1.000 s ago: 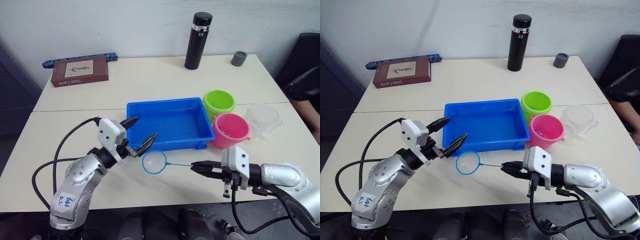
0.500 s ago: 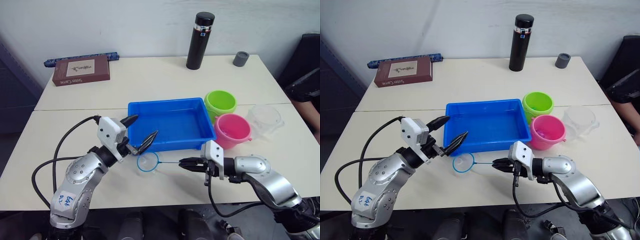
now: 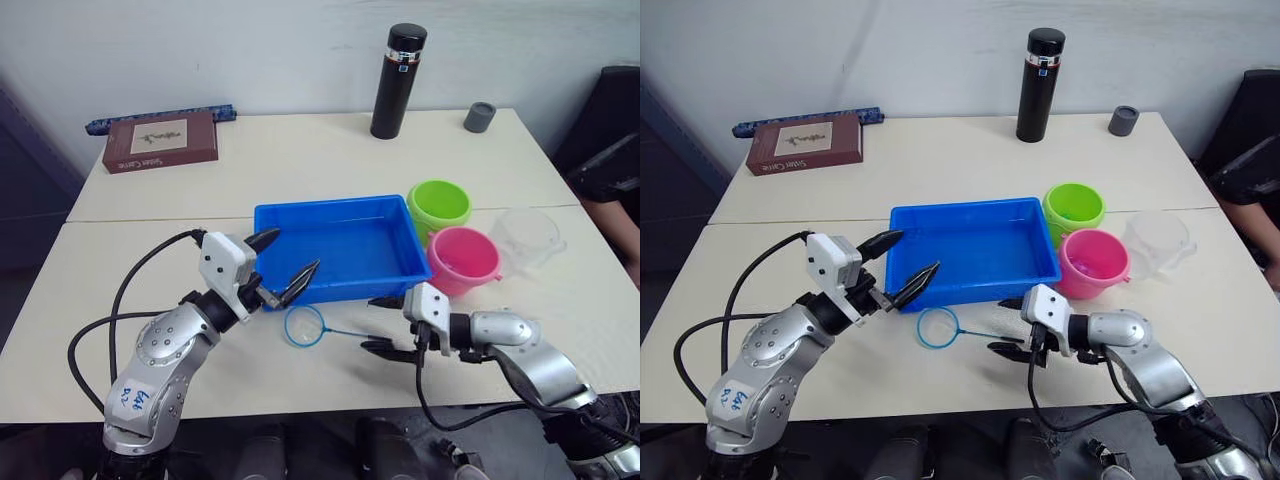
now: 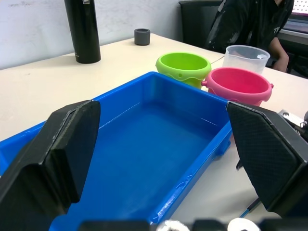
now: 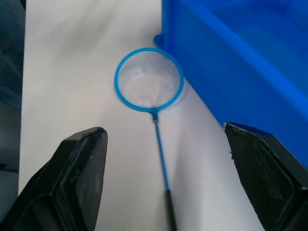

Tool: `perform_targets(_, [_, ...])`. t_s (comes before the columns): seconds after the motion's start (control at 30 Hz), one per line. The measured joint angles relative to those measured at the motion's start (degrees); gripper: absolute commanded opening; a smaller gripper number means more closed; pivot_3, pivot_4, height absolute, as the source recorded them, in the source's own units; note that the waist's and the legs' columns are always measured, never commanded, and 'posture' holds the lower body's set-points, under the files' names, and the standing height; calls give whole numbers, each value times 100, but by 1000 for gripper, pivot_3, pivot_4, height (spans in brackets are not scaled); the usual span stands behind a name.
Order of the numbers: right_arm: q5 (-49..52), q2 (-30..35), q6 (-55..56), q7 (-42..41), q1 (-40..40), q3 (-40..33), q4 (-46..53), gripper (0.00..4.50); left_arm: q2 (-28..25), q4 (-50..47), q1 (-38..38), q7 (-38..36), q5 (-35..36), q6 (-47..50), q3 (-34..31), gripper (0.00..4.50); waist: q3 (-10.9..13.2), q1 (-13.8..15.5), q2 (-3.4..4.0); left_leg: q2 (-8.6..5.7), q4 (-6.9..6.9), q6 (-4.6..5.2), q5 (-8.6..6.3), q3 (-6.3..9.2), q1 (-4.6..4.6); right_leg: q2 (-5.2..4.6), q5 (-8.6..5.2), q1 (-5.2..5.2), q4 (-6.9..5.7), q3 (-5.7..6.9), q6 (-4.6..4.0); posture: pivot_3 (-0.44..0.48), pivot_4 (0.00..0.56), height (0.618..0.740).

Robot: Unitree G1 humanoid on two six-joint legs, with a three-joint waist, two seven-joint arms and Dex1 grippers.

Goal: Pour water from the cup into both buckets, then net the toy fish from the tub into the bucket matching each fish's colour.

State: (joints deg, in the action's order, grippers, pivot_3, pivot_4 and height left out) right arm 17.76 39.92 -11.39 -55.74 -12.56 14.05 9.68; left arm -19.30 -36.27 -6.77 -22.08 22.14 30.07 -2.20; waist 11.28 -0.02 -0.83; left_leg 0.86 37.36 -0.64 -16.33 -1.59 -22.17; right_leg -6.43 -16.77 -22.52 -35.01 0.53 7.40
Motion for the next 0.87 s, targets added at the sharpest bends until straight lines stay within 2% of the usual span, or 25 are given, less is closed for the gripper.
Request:
perform_targets(0.23, [319, 220, -416, 117, -33, -700, 723, 4203, 1, 4, -2, 0, 3, -2, 21, 4500, 0, -5, 0, 2, -2, -2, -1, 0, 0, 1, 0, -1, 0, 0, 0, 0, 150, 740])
perform_targets(0.33, [577, 210, -769, 647, -216, -1341, 1460, 4203, 40, 118, -14, 35, 1, -15, 20, 4500, 0, 7, 0, 1, -2, -2, -1, 1, -1, 0, 0, -1, 1, 1, 0, 0, 150, 740])
perform_targets(0.37, [591, 103, -902, 1096, -251, -1711, 1714, 4203, 66, 153, -14, 118, -9, -52, -32, 4500, -1, 8, -1, 1, -3, -3, -2, 1, -2, -1, 0, -1, 3, 1, 0, 0, 150, 740])
perform_targets(0.67, [505, -378, -1383, 2231, -719, -2113, 1640, 4203, 134, 570, -88, 347, -111, -233, -196, 4500, -1, -2, -1, 1, -9, -2, -1, 1, -2, -1, -1, -4, 3, 2, -2, 0, 150, 740])
perform_targets(0.87, [135, -653, -1357, 2921, -830, -2241, 1175, 4203, 139, 774, -93, 462, -243, -350, -240, 4500, -1, -3, -1, -1, -11, -2, -2, -2, -2, -3, -1, -6, 3, 1, -2, 0, 150, 740])
